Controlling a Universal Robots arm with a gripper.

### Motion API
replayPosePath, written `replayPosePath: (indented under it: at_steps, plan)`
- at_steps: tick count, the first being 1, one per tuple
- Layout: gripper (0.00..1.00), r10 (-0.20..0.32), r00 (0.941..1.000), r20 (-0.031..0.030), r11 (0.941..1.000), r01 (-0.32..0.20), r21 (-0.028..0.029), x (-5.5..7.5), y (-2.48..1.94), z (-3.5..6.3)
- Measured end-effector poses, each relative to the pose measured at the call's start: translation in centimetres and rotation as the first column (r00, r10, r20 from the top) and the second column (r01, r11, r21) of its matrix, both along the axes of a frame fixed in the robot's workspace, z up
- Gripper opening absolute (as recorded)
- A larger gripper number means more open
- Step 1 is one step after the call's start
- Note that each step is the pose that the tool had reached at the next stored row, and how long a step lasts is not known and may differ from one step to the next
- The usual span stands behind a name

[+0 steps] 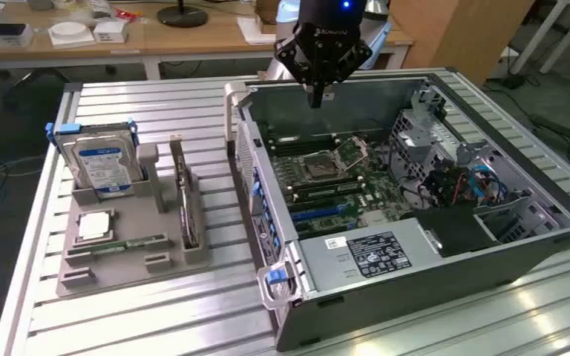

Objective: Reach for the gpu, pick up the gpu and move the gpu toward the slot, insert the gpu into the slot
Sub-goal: 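Reach for the gpu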

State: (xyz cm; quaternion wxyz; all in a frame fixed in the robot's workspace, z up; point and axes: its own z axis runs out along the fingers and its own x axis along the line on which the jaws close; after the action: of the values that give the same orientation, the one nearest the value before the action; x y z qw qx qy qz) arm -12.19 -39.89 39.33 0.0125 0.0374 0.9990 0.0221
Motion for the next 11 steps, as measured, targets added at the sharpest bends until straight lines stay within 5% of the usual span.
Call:
replayPosePath:
  at_steps: [11]
  plan:
    - [0.10,0.000,1.0000,0.0000,1.0000,0.000,-0.0001,-0.78,0.00,0.00]
